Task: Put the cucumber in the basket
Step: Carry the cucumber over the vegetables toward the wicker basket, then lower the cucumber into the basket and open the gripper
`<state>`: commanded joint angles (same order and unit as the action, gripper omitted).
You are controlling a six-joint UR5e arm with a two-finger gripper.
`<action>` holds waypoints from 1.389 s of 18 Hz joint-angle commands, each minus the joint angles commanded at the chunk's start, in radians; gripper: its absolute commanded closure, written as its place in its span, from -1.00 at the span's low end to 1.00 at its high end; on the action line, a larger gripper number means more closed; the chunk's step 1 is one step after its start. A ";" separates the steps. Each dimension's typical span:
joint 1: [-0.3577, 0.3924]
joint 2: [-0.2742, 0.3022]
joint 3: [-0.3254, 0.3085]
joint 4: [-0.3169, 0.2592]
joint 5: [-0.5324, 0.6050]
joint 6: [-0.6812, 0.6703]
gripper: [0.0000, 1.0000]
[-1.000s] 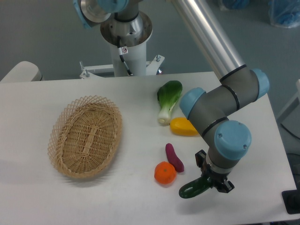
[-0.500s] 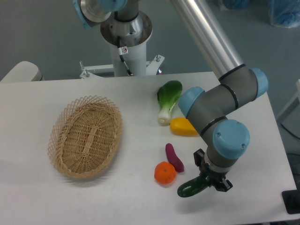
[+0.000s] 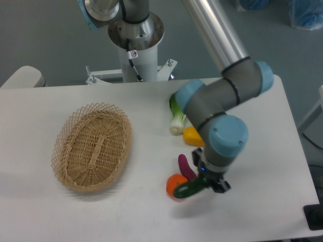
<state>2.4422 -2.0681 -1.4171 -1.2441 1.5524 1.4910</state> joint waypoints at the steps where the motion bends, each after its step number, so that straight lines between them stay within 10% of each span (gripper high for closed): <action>1: -0.011 0.029 -0.032 -0.002 0.000 0.000 1.00; 10: -0.143 0.161 -0.216 0.008 -0.023 -0.083 0.95; 21: -0.337 0.155 -0.329 0.114 -0.012 -0.324 0.91; 25: -0.364 0.149 -0.344 0.115 -0.012 -0.328 0.53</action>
<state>2.0786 -1.9190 -1.7610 -1.1290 1.5401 1.1628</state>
